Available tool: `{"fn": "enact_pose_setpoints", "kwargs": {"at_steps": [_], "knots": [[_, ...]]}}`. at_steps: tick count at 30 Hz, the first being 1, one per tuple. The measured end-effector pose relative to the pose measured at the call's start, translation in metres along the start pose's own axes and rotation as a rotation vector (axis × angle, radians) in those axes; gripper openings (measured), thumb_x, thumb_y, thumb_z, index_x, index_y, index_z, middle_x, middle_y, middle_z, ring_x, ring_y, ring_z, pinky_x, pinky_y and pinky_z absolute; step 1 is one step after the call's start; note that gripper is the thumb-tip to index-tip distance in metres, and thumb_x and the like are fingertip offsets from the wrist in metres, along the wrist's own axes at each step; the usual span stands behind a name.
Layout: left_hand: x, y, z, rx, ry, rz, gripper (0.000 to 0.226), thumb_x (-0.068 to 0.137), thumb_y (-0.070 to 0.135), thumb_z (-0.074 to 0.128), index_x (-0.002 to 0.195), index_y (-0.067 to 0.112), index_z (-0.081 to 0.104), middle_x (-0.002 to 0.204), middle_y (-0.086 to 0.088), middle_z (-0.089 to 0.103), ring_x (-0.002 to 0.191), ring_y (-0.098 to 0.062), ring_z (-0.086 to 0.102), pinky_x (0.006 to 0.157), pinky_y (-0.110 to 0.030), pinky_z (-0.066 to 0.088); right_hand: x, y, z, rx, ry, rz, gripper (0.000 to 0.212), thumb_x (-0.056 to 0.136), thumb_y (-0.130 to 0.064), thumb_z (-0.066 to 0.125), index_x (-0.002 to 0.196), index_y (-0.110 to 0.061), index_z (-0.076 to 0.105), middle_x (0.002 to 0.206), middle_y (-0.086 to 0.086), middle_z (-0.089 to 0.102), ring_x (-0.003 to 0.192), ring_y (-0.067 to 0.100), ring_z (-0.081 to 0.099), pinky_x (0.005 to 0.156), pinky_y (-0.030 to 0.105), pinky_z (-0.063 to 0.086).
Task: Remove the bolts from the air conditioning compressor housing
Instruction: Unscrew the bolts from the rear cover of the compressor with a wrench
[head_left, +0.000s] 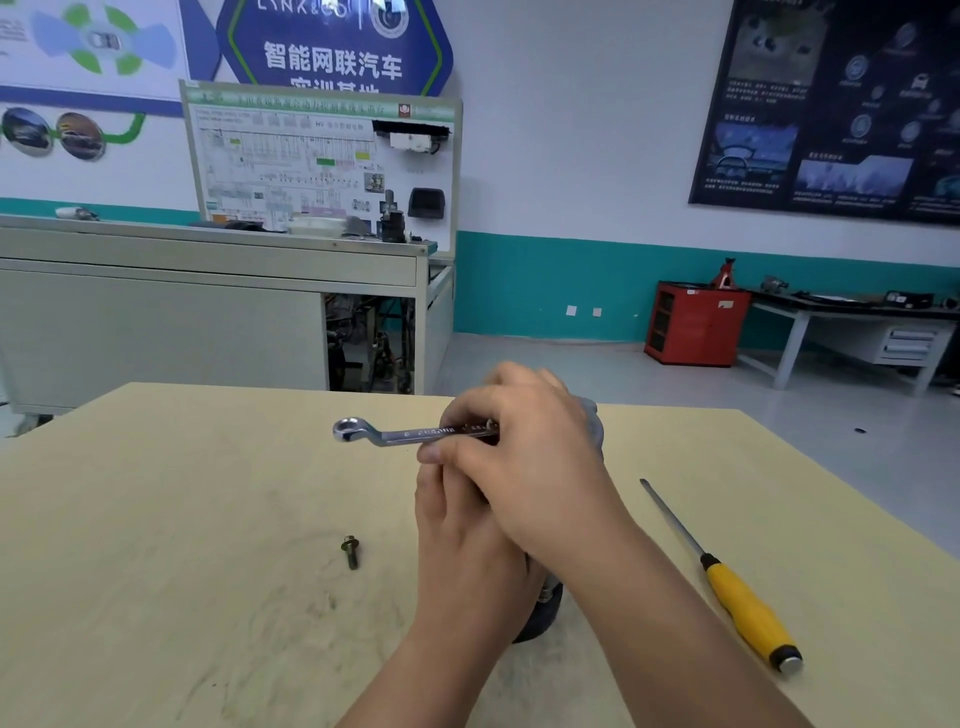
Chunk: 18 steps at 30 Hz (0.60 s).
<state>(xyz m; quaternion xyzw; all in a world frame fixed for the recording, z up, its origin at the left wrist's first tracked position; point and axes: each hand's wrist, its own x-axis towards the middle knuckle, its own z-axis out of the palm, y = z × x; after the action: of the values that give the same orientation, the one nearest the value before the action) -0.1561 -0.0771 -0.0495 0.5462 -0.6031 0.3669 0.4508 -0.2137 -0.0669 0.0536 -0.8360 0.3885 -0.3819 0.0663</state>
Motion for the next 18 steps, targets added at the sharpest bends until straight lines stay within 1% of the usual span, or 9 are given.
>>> {"fn": "enact_pose_setpoints", "kwargs": {"at_steps": [2,5,7,9,11,13,15,16,18], "knots": [[0.0,-0.001,0.001,0.018,0.035,0.01,0.038,0.08,0.018,0.042,0.111,-0.001,0.052,0.094,-0.025,0.067,0.099,-0.036,0.043,0.093,-0.045,0.03,-0.009,0.006,0.003,0.027,0.097,-0.094,0.011,0.081,-0.03,0.07,0.09,-0.024,0.075,0.082,-0.01,0.05,0.088,0.005,0.035,0.075,0.026,0.027],[0.001,-0.004,0.001,-0.055,-0.006,-0.022,0.035,0.093,0.016,0.033,0.102,0.0,0.062,0.091,-0.02,0.066,0.096,-0.039,0.055,0.089,-0.042,0.033,-0.025,0.015,0.008,0.077,0.262,-0.222,0.014,0.079,-0.008,0.067,0.087,-0.016,0.075,0.084,-0.005,0.059,0.086,0.012,0.05,0.077,0.028,0.041],[-0.001,-0.01,0.002,-0.176,-0.046,-0.03,0.042,0.096,0.021,0.032,0.103,0.002,0.068,0.104,-0.016,0.065,0.107,-0.037,0.055,0.098,-0.044,0.034,-0.033,0.023,0.011,0.107,0.387,-0.296,0.018,0.076,0.0,0.064,0.087,-0.011,0.074,0.084,-0.001,0.063,0.082,0.016,0.057,0.077,0.031,0.046],[-0.003,-0.014,0.001,-0.266,-0.083,-0.056,0.047,0.099,0.032,0.029,0.116,0.007,0.065,0.124,-0.016,0.059,0.123,-0.035,0.048,0.106,-0.047,0.032,-0.038,0.034,0.013,0.162,0.46,-0.343,0.022,0.076,0.005,0.062,0.09,-0.007,0.074,0.089,0.001,0.068,0.088,0.016,0.062,0.088,0.035,0.048],[-0.006,-0.016,0.001,-0.347,-0.05,-0.091,0.044,0.099,0.041,0.03,0.125,0.015,0.055,0.136,-0.016,0.047,0.127,-0.034,0.04,0.107,-0.041,0.03,-0.044,0.046,0.015,0.252,0.489,-0.351,0.023,0.079,0.005,0.061,0.096,-0.005,0.073,0.097,0.001,0.069,0.097,0.012,0.064,0.099,0.037,0.044],[-0.007,-0.015,0.001,-0.459,0.046,-0.123,0.04,0.096,0.046,0.041,0.123,0.017,0.043,0.137,-0.011,0.038,0.124,-0.029,0.036,0.106,-0.034,0.029,-0.049,0.05,0.021,0.34,0.536,-0.335,0.034,0.08,0.01,0.058,0.105,-0.009,0.07,0.103,-0.001,0.069,0.103,0.008,0.062,0.097,0.031,0.046],[-0.008,-0.014,0.001,-0.522,0.106,-0.197,0.051,0.087,0.051,0.054,0.125,0.021,0.038,0.135,-0.006,0.035,0.124,-0.021,0.034,0.107,-0.027,0.028,-0.053,0.049,0.027,0.549,0.622,-0.248,0.042,0.085,0.004,0.054,0.113,-0.024,0.067,0.104,-0.004,0.07,0.106,0.009,0.062,0.094,0.022,0.047],[-0.009,-0.015,0.001,-0.538,0.118,-0.267,0.061,0.079,0.052,0.062,0.127,0.024,0.035,0.135,-0.004,0.034,0.125,-0.017,0.032,0.107,-0.023,0.026,-0.053,0.047,0.029,0.685,0.668,-0.171,0.036,0.09,-0.007,0.051,0.112,-0.032,0.064,0.102,-0.004,0.071,0.106,0.013,0.063,0.095,0.024,0.047],[-0.011,-0.016,0.0,-0.601,0.074,-0.436,0.079,0.063,0.056,0.068,0.13,0.038,0.03,0.137,0.001,0.032,0.128,-0.011,0.03,0.107,-0.014,0.023,-0.05,0.045,0.032,0.9,0.741,-0.016,0.02,0.093,-0.025,0.044,0.108,-0.033,0.056,0.098,0.003,0.072,0.103,0.023,0.065,0.097,0.036,0.048]]}}
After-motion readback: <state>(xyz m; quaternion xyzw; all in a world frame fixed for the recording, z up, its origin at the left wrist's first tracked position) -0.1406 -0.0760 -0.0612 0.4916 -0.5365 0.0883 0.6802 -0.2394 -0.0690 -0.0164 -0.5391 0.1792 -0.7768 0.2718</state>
